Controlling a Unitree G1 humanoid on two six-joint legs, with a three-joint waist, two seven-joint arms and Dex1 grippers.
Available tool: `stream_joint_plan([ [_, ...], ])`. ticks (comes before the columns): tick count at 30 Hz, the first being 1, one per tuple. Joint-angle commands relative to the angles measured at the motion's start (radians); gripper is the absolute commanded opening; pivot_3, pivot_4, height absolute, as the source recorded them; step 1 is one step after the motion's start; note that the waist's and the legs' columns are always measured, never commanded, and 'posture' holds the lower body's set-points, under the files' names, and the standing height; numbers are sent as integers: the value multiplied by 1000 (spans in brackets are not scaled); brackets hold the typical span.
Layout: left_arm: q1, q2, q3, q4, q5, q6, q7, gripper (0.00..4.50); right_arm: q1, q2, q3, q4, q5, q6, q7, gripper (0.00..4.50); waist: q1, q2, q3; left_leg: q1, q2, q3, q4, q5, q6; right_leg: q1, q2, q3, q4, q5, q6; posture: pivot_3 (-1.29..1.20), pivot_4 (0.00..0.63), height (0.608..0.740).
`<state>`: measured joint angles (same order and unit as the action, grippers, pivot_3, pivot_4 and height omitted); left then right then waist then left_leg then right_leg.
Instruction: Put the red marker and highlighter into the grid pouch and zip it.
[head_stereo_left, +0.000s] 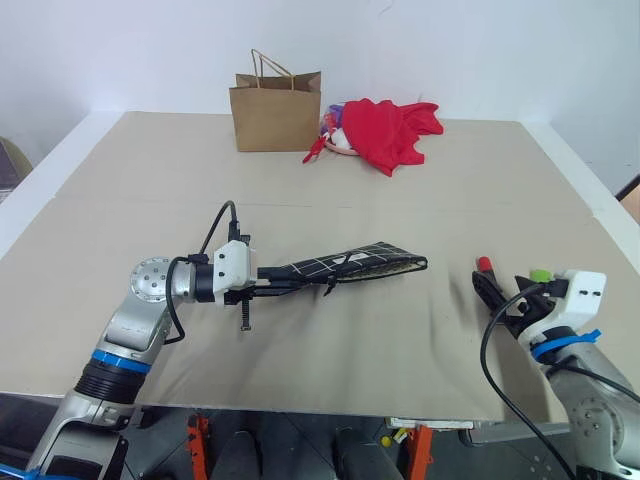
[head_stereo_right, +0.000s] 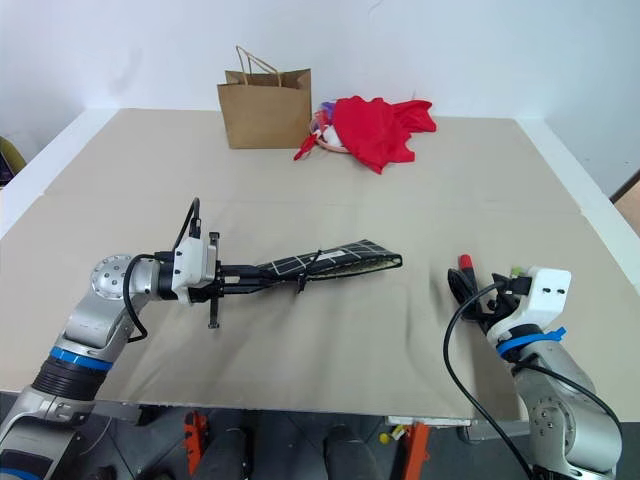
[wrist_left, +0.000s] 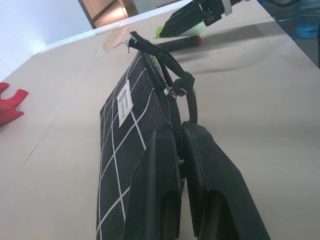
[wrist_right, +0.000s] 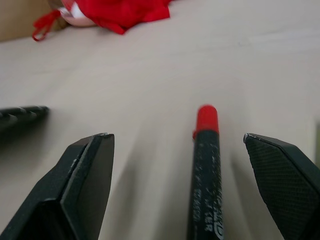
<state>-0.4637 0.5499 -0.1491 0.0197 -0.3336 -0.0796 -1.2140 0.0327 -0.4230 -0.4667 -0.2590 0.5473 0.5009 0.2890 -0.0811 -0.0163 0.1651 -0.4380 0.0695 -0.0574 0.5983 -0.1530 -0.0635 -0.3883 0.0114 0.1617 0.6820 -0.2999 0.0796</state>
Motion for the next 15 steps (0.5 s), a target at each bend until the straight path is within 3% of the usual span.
stream_joint_plan([
  [1,-17,9,19,-37,-7,-4,0,0,-9,-5,5,17,-33,-46,2,4459,1,1,0,0,0,0,0,0,0,0,0,0,0,0,0,0,150,740],
  [11,2,22,23,-53,8,-15,15,0,42,-25,95,51,-149,-82,34,4459,2,1,1,0,-1,0,-1,0,0,0,0,0,0,-1,0,0,150,740],
  [14,6,25,24,-63,9,-11,21,0,69,-15,135,47,-202,-76,7,3750,2,1,1,0,-1,0,-1,0,0,0,0,0,0,-1,0,0,150,740],
  [15,7,25,24,-65,9,-10,23,0,74,-10,143,45,-213,-76,-1,3296,2,1,1,0,-1,0,-1,0,0,0,0,0,0,-1,0,0,150,740],
])
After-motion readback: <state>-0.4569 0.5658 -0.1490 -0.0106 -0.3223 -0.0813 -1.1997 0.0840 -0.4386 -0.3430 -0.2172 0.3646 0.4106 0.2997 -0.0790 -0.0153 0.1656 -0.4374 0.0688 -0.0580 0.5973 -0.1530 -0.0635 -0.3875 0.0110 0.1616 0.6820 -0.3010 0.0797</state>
